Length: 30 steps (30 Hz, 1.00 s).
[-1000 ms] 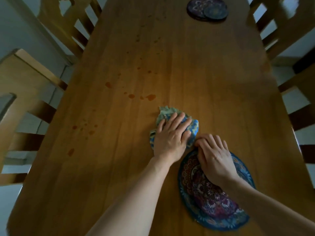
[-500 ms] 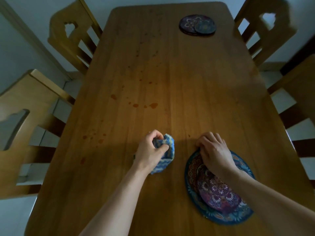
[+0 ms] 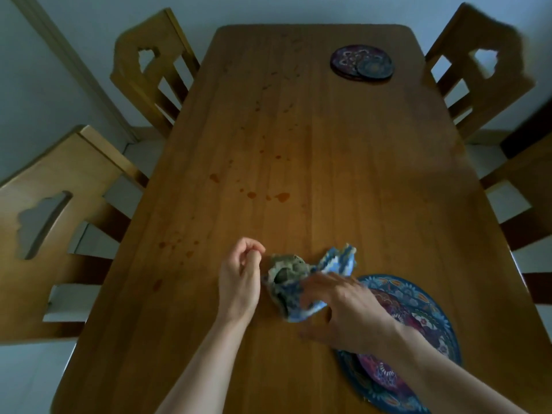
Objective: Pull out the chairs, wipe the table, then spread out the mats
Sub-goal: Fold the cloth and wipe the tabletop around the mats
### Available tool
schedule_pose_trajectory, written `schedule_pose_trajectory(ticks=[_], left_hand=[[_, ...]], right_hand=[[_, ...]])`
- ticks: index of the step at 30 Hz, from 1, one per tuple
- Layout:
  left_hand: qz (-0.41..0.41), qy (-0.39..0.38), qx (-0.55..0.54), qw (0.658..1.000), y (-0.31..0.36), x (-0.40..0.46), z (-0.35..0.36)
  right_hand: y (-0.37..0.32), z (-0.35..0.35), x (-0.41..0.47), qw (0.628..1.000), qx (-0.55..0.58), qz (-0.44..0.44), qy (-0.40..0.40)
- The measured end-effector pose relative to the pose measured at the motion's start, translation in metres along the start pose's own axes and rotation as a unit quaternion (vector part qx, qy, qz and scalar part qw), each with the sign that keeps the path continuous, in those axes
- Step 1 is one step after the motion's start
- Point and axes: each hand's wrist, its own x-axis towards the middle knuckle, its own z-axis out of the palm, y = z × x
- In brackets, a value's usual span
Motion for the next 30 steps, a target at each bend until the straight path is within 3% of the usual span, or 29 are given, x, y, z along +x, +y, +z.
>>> schedule_pose_trajectory(ticks=[1, 5, 7, 9, 13, 19, 26, 30], left_hand=[[0.013, 0.025, 0.082, 0.996, -0.017, 0.001, -0.003], [0.073, -0.02, 0.295, 0.952, -0.066, -0.003, -0.001], [0.101, -0.034, 0.348, 0.931, -0.075, -0.008, 0.0], [0.113, -0.035, 0.357, 0.927, -0.078, -0.01, 0.001], [0.087, -0.03, 0.346, 0.934, -0.074, -0.007, 0.004], [0.099, -0.046, 0.383, 0.917, -0.072, -0.007, 0.004], [0.115, -0.007, 0.305, 0.945, -0.071, -0.009, 0.003], [0.092, 0.011, 0.275, 0.957, -0.072, -0.01, 0.002]], right_hand=[[0.0, 0.009, -0.005, 0.999, 0.005, 0.031, -0.024], [-0.009, 0.026, 0.009, 0.969, 0.012, 0.177, 0.169], [-0.019, 0.04, 0.031, 0.952, 0.01, 0.285, 0.11], [-0.02, 0.058, 0.052, 0.941, -0.029, 0.332, 0.054], [0.028, 0.061, 0.101, 0.935, -0.108, 0.313, 0.127], [0.06, 0.036, 0.166, 0.953, -0.143, 0.241, 0.112], [0.006, 0.078, 0.103, 0.985, -0.146, 0.051, 0.078], [0.006, 0.09, 0.059, 0.982, -0.168, -0.066, 0.055]])
